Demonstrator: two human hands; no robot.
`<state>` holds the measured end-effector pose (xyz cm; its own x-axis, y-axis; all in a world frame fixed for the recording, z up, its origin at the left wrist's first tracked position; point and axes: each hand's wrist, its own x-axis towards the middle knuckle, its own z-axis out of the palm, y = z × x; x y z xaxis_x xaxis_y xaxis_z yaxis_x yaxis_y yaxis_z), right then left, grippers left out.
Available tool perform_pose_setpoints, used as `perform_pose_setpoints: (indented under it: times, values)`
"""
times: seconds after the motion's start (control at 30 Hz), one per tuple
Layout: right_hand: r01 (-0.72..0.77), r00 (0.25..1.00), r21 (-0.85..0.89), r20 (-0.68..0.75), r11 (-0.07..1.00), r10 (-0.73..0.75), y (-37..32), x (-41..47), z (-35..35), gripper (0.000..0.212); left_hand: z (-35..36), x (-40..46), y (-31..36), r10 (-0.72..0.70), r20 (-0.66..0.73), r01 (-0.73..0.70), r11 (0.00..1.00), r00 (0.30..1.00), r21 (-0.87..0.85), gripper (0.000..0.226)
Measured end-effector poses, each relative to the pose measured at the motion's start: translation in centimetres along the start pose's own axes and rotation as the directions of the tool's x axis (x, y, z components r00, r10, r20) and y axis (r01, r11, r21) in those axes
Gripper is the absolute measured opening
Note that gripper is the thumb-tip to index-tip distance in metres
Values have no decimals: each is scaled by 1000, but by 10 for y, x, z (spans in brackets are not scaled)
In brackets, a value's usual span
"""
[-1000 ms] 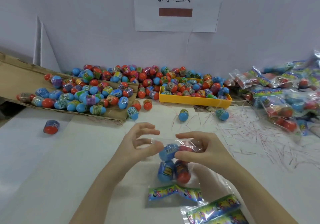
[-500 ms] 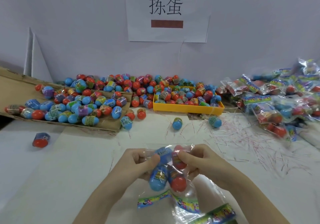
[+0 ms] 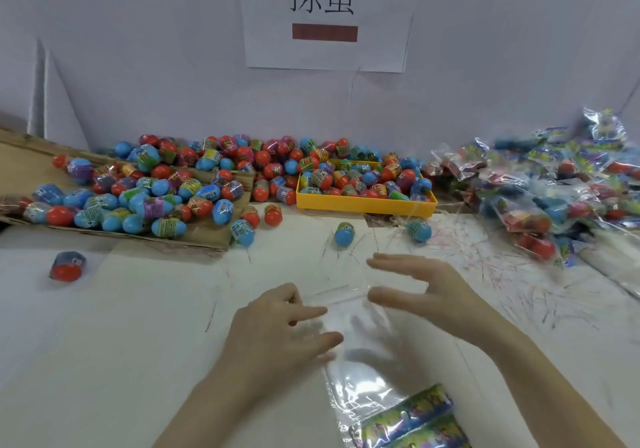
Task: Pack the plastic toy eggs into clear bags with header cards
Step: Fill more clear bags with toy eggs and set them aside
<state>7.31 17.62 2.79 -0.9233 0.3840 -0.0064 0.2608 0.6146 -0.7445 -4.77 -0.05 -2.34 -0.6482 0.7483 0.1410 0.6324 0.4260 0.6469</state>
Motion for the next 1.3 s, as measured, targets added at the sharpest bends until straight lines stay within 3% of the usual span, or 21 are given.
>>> perform_pose_setpoints:
  times: [0.07, 0.13, 0.27, 0.4, 0.5, 0.6, 0.7, 0.8, 0.87, 0.93, 1.0, 1.07, 1.13, 1.23, 1.3]
  values:
    - [34, 993, -296, 122, 954, 2, 13, -4, 13, 62, 2, -1, -1, 10, 85, -18, 995, 996, 94, 47]
    - [72, 991, -442, 136, 894, -13, 20, -6, 20, 44, 4, -2, -3, 35, 93, -41, 997, 995, 61, 41]
    - [90, 994, -381, 90, 920, -60, 27, -6, 29, 17, 4, -3, -6, 89, 72, -93, 994, 993, 49, 43]
    - [137, 990, -368, 34, 920, -134, 31, -6, 31, 18, 3, -2, -3, 52, 41, -53, 998, 998, 32, 42]
    - [104, 994, -201, -15, 974, -110, 23, -8, 30, 13, 1, -1, 1, -23, -72, 18, 998, 997, -68, 51]
    - [102, 988, 43, -119, 994, -96, 6, -10, 23, 13, 0, 1, 3, -185, -182, 117, 937, 966, -329, 60]
    - [151, 971, 152, -207, 977, -117, -14, -9, 15, 18, -4, 2, 10, -301, -29, 221, 759, 953, -612, 71]
    - [189, 960, 210, -245, 959, -135, -29, -4, 16, 20, -9, 2, 17, -236, 200, 297, 511, 951, -807, 79]
    - [199, 956, 248, -261, 948, -132, -33, -2, 18, 19, -13, 2, 16, -209, 243, 308, 377, 947, -874, 76]
    - [182, 962, 299, -250, 937, -107, -32, 0, 22, 17, -15, 1, 14, -190, 250, 300, 314, 950, -901, 76]
    - [131, 967, 347, -251, 928, -42, -28, 1, 25, 25, -14, 0, 13, -171, 251, 294, 312, 953, -903, 78]
    - [59, 970, 452, -238, 890, 57, -23, 1, 24, 50, -13, -1, 13, -168, 246, 290, 341, 955, -894, 85]
    - [-26, 983, 584, -134, 811, 128, -20, -1, 21, 73, -11, -1, 14, -166, 217, 267, 399, 962, -877, 95]
    - [-126, 984, 779, 19, 614, 177, -19, -2, 17, 78, -11, -1, 14, -153, 189, 238, 440, 970, -866, 101]
    - [-124, 981, 820, 15, 559, 195, -20, -2, 15, 76, -14, -1, 14, -138, 200, 240, 419, 970, -876, 99]
